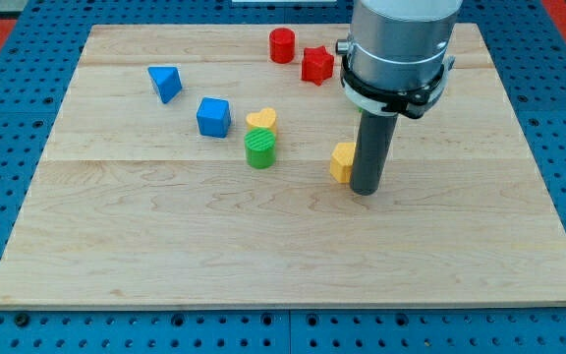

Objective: Move the yellow heart very close to the blue triangle

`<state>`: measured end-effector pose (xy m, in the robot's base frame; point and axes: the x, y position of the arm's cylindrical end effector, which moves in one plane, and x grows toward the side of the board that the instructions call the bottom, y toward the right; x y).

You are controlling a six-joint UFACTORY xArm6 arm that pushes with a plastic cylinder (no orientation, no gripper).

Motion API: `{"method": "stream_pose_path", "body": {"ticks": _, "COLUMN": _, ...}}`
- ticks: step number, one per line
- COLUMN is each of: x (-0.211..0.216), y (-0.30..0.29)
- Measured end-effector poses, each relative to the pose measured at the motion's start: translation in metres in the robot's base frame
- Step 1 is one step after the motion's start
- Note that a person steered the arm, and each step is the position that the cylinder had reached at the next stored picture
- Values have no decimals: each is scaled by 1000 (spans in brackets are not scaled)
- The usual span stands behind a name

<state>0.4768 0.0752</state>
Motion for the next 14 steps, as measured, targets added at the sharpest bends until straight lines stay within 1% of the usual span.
{"method": "stream_pose_path", "body": {"ticks": 1, "x": -40, "y": -21}}
{"method": "stream_pose_path", "body": {"ticks": 2, "x": -35, "y": -22}}
{"method": "stream_pose_path", "body": {"ticks": 4, "x": -63, "y": -91}}
{"method": "stream_pose_path", "body": {"ticks": 5, "x": -70, "y": -139}}
{"method": "stream_pose_path", "body": {"ticks": 6, "x": -81, "y": -145}}
{"method": "stream_pose_path", "body": {"ticks": 8, "x": -90, "y": -83}}
{"method": "stream_pose_path", "body": {"ticks": 9, "x": -130, "y": -108}}
{"method": "stream_pose_path", "body": {"ticks": 10, "x": -141, "y": -151}}
{"method": "stream_pose_path", "body": {"ticks": 11, "x": -148, "y": -151}}
{"method": "stream_pose_path", "body": {"ticks": 12, "x": -156, "y": -201}}
{"method": "stream_pose_path", "body": {"ticks": 13, "x": -147, "y": -163}}
{"method": "stream_pose_path", "body": {"ticks": 14, "x": -153, "y": -149}}
